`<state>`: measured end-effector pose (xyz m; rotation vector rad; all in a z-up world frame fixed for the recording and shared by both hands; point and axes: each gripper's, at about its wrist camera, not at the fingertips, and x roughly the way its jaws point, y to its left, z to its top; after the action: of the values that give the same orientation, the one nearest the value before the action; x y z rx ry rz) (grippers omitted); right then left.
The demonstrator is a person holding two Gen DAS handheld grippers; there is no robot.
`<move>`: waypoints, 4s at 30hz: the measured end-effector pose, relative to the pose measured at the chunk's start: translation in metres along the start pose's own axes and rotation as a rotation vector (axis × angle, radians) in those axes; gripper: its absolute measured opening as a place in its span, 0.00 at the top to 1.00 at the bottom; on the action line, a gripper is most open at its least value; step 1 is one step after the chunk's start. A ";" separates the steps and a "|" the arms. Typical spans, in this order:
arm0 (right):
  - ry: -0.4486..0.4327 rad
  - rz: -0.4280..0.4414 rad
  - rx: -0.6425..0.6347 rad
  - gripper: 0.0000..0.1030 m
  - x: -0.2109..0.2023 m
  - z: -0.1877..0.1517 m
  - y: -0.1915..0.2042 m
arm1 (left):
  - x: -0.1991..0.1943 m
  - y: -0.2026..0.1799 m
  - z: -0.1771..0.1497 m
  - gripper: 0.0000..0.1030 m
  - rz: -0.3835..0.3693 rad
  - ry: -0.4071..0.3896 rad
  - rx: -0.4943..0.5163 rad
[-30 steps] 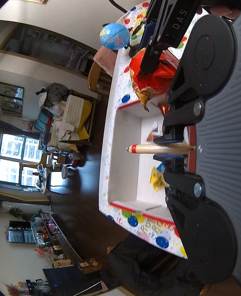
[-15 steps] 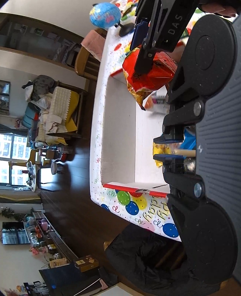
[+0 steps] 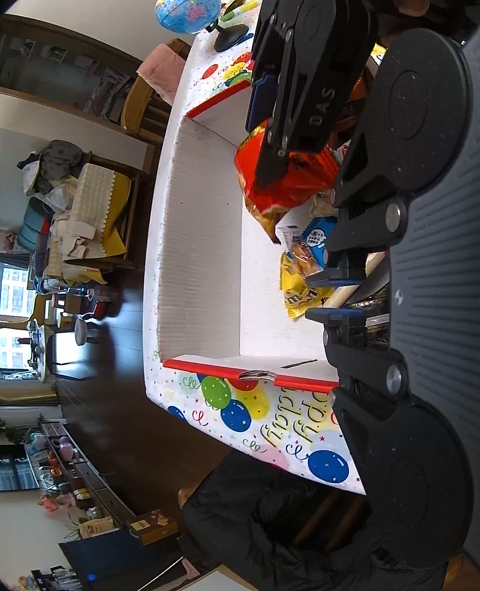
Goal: Organize snacks
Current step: 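Lower both tools into the box and open them to release the items, then withdraw both tools from the box toward the green packet and purple candy, then grasp the green cracker packet with the left tool while the right tool grasps the purple candy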
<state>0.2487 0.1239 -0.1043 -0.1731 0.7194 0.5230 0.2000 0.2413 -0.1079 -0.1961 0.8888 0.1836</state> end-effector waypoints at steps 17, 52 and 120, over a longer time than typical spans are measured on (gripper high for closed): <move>-0.013 0.011 -0.004 0.38 -0.014 -0.009 -0.003 | -0.015 -0.003 -0.003 0.89 -0.002 -0.016 -0.006; -0.239 0.012 0.170 0.11 -0.162 -0.037 -0.084 | -0.113 -0.098 -0.015 0.25 -0.115 -0.214 0.081; 0.051 0.017 0.141 0.21 -0.062 -0.073 -0.336 | 0.094 -0.371 -0.064 0.08 0.118 0.096 0.076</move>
<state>0.3394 -0.2124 -0.1256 -0.0483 0.8056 0.4837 0.2989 -0.1254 -0.1864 -0.0821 1.0024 0.2507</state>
